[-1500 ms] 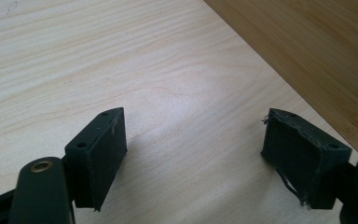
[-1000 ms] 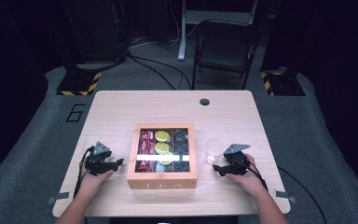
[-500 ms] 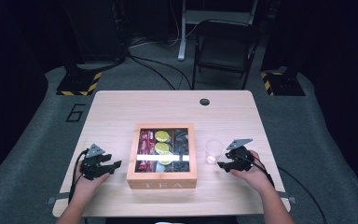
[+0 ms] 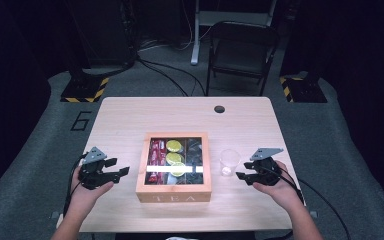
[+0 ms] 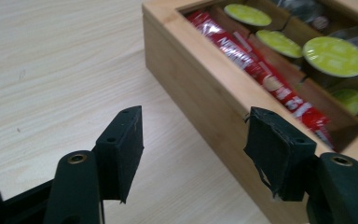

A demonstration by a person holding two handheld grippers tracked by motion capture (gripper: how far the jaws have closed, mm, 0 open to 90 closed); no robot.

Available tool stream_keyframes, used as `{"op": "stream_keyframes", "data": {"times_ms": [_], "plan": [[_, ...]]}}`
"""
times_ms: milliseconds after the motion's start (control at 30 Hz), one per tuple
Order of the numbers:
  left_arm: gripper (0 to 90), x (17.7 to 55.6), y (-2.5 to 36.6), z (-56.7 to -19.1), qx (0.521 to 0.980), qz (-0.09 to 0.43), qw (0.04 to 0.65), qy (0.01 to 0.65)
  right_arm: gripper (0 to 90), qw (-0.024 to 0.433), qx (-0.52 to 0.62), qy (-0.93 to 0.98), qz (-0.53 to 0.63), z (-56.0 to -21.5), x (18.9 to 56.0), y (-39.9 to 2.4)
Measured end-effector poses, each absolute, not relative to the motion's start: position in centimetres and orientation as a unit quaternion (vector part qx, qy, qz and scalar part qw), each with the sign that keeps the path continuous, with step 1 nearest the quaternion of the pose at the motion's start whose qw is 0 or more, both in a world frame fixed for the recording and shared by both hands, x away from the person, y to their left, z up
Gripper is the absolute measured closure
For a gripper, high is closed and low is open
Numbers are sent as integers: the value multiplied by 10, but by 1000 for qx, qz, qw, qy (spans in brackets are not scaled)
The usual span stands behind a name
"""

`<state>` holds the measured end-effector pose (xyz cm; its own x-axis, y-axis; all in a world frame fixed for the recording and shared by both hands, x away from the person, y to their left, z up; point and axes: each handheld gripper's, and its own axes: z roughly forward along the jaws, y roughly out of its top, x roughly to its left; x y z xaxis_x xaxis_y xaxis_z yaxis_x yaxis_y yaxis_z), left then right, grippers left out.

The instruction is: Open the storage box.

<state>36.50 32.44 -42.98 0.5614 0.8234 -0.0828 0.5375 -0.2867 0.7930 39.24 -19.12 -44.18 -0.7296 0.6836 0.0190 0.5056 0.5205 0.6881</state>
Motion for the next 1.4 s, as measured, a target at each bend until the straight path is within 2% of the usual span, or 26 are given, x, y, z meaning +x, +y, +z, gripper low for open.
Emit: {"op": "stream_keyframes", "data": {"times_ms": [200, 233, 467, 567, 800, 933, 1100, 1400], "plan": [[396, 348, 315, -411, 785, 172, 420, 421, 484, 141, 342, 846, 385, -424, 373, -179], [416, 346, 314, -409, 790, 170, 419, 413, 529, 149, 330, 849, 385, -416, 366, -170], [454, 328, 302, -411, 797, 163, 430, 392, 617, 148, 301, 843, 421, -406, 346, -145], [461, 321, 300, -416, 804, 172, 414, 390, 645, 143, 287, 848, 423, -410, 338, -138], [472, 314, 307, -433, 797, 165, 432, 387, 726, 120, 291, 845, 431, -430, 324, -131], [471, 314, 309, -445, 810, 185, 399, 388, 773, 112, 290, 851, 424, -445, 322, -131], [472, 316, 309, -451, 815, 170, 399, 385, 829, 117, 277, 867, 398, -454, 320, -130], [470, 318, 313, -456, 803, 165, 420, 389, 854, 105, 275, 864, 410, -459, 322, -125]]}}
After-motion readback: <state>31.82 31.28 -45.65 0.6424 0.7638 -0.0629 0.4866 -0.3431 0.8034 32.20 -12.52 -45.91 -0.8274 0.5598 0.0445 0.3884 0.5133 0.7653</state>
